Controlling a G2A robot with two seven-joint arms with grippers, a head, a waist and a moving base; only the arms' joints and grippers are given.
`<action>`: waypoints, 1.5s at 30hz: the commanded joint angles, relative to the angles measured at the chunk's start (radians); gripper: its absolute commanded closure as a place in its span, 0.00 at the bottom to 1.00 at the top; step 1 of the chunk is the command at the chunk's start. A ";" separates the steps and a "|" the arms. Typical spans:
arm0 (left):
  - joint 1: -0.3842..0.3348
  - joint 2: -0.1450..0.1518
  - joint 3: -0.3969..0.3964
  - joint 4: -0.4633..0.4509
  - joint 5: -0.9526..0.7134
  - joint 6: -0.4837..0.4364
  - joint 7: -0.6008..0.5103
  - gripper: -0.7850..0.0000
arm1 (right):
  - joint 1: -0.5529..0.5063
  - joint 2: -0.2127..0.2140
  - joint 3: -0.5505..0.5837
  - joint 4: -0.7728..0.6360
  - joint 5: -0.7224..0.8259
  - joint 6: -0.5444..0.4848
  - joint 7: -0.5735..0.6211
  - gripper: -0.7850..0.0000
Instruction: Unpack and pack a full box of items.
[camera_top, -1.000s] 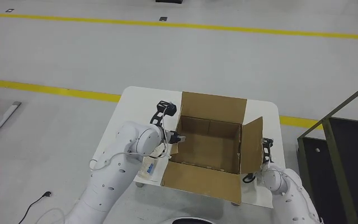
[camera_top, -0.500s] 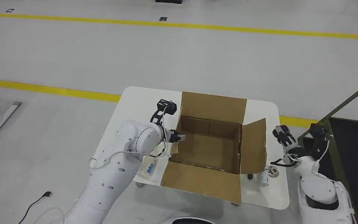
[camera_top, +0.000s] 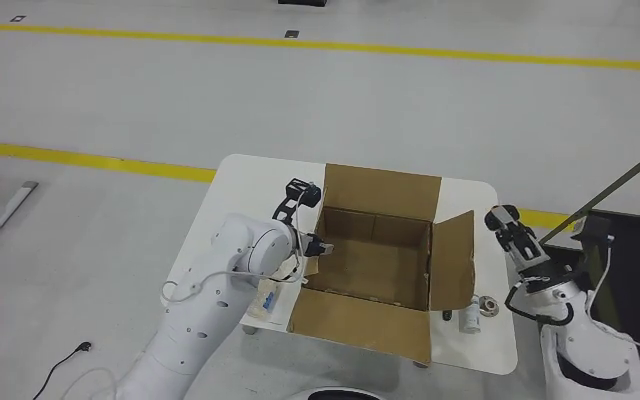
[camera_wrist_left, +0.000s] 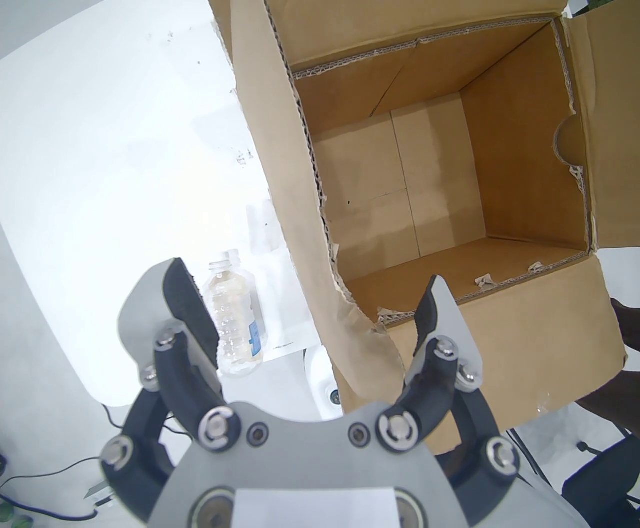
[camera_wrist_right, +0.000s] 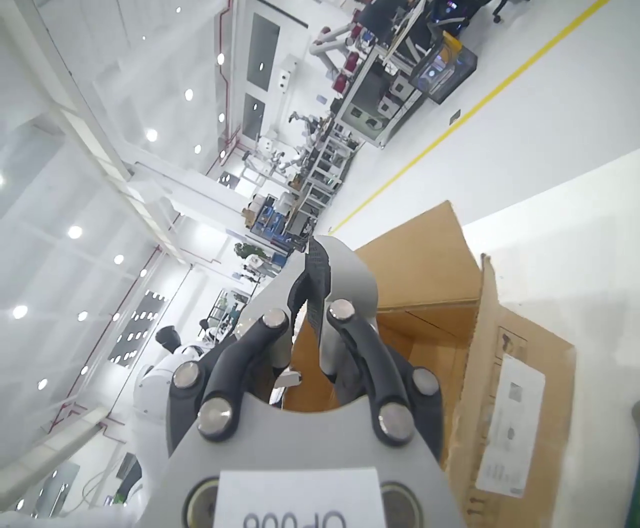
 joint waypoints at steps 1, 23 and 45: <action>0.000 0.000 0.000 0.000 0.000 0.000 0.000 0.00 | 0.003 0.004 -0.007 -0.004 -0.053 -0.001 0.020 0.00; 0.051 0.048 -0.133 -0.107 0.062 -0.208 -0.176 0.00 | 0.045 0.034 -0.078 -0.017 -0.332 0.089 0.060 0.00; 0.108 0.079 -0.174 -0.114 0.118 -0.334 -0.200 0.00 | 0.082 0.057 -0.095 0.074 -0.248 -0.087 0.063 0.00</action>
